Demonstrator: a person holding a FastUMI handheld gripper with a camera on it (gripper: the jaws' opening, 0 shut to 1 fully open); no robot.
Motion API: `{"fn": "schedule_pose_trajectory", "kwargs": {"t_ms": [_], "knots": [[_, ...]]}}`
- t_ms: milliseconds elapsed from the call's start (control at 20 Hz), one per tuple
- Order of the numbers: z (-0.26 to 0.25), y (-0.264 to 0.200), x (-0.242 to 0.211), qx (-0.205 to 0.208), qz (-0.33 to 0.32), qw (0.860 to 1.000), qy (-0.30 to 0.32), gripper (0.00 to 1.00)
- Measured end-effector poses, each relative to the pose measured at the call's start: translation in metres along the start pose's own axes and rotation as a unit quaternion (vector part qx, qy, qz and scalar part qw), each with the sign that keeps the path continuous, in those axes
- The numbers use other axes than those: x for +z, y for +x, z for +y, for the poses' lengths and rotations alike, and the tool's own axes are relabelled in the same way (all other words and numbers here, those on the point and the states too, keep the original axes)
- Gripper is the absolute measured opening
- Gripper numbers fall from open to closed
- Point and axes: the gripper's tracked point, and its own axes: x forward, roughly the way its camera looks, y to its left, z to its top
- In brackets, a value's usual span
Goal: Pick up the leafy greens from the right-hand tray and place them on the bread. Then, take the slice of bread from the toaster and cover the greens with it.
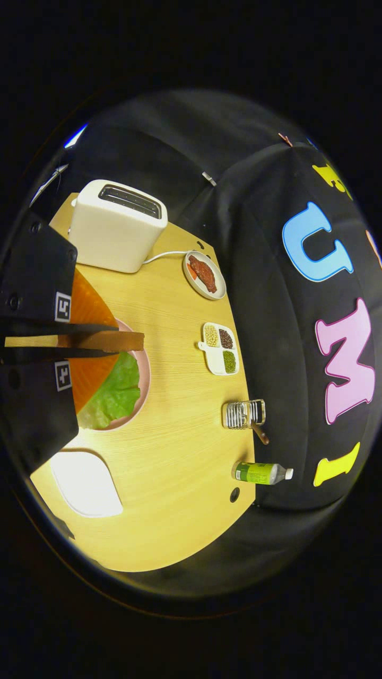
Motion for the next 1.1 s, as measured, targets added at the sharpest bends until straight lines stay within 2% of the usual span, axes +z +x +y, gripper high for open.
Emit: {"fn": "schedule_pose_trajectory", "kwargs": {"t_ms": [250, 400, 450, 700, 850, 950, 1100], "knots": [[0.004, 0.03, -0.008, 0.019, 0.0, 1.0, 0.024, 0.12], [-0.011, 0.045, -0.025, 0.018, 0.025, 0.998, 0.047, 0.12], [-0.016, 0.046, -0.02, 0.021, 0.014, 0.998, 0.059, 0.12], [-0.055, 0.05, -0.035, -0.011, 0.031, 0.998, 0.056, 0.12], [-0.071, 0.056, -0.047, -0.031, 0.045, 0.998, 0.032, 0.14], [-0.077, 0.059, -0.051, -0.039, 0.05, 0.998, 0.018, 0.17], [-0.093, 0.063, -0.059, -0.066, 0.063, 0.996, 0.005, 0.42]]}}
